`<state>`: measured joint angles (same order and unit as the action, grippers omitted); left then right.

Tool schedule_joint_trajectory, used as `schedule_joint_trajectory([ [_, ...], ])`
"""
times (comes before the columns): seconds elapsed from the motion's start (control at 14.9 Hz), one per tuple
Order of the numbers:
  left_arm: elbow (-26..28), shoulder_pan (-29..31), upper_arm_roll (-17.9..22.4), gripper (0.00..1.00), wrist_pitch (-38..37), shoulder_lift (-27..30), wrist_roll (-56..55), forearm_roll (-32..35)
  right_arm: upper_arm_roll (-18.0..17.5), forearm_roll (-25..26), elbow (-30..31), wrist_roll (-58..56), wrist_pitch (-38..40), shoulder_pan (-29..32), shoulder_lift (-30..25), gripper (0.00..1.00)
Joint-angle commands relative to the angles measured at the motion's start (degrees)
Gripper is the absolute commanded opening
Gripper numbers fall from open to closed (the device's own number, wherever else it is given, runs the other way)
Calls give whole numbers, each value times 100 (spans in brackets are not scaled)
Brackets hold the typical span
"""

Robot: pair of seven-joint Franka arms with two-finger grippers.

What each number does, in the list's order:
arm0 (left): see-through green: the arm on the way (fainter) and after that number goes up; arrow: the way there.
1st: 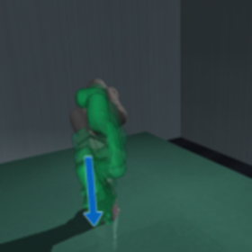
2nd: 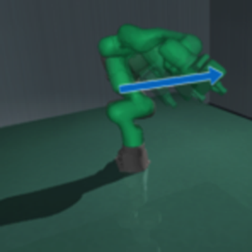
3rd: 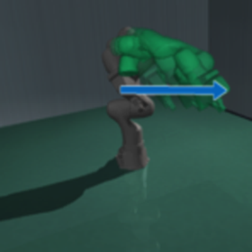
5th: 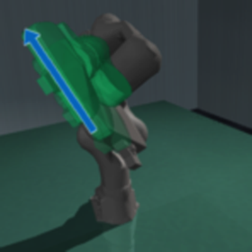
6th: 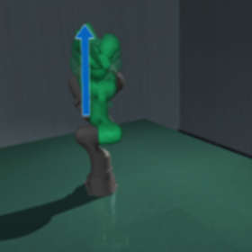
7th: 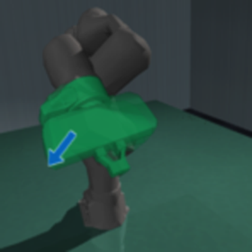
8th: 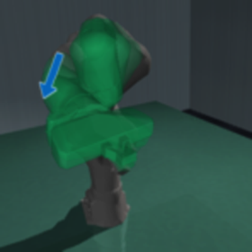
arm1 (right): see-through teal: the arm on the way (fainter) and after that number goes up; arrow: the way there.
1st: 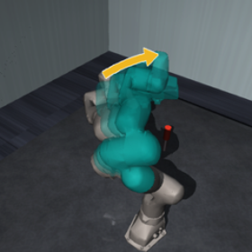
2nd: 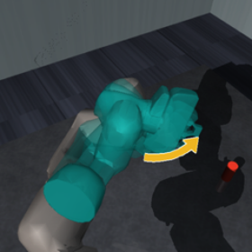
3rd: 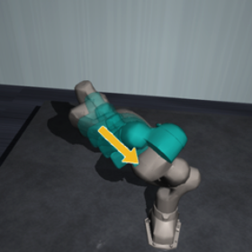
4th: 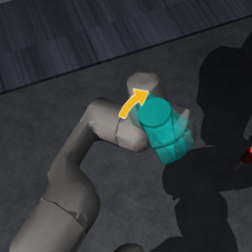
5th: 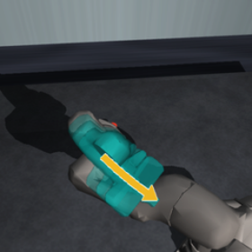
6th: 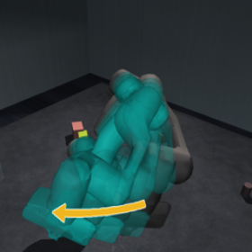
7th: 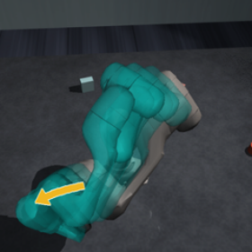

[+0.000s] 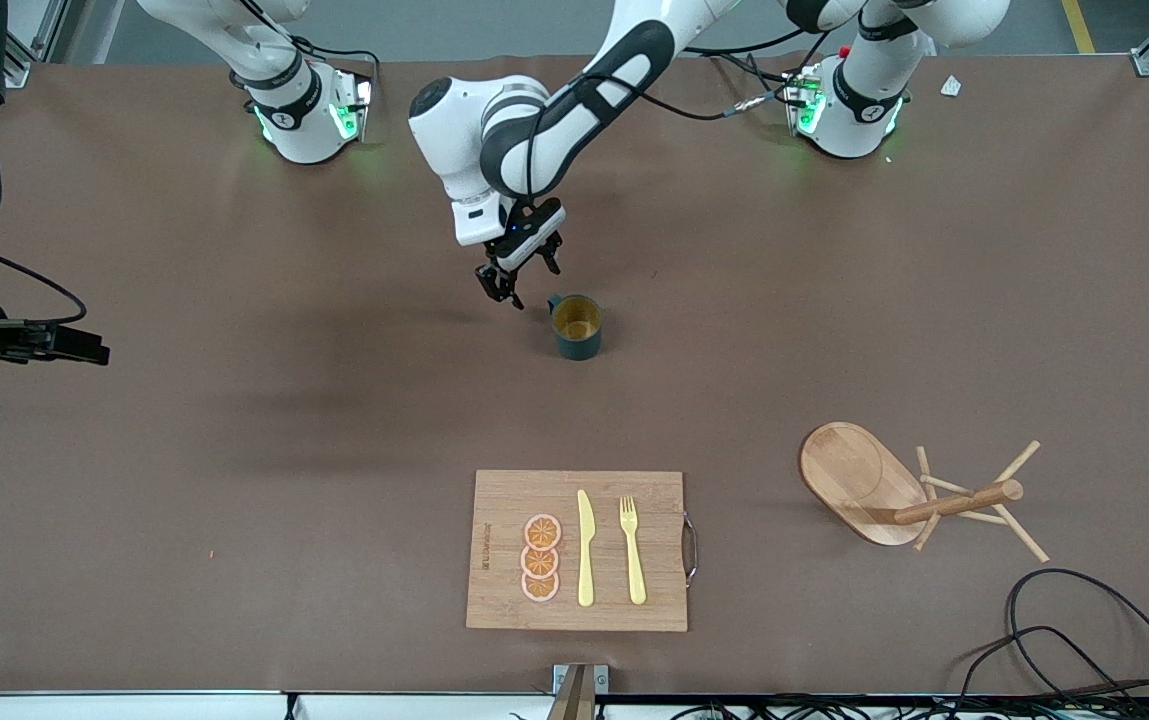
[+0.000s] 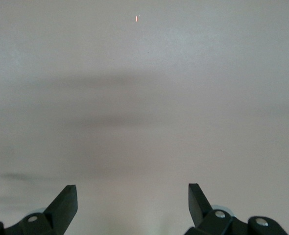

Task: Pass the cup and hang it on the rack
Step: 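Lower the left gripper over the mug and grasp its handle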

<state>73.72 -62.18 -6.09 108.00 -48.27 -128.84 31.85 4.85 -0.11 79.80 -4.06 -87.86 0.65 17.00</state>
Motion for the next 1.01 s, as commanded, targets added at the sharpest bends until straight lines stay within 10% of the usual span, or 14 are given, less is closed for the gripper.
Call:
schedule_joint_trajectory([
  [0.0, -226, -258, 230, 89, -148, -270, -185, 93, -98, 81, -165, -51, 102, 75, 22, 100],
  [0.94, -235, -303, 389, 68, -342, -525, -97, 120, -133, -7, -149, -51, 613, -91, -162, 100],
])
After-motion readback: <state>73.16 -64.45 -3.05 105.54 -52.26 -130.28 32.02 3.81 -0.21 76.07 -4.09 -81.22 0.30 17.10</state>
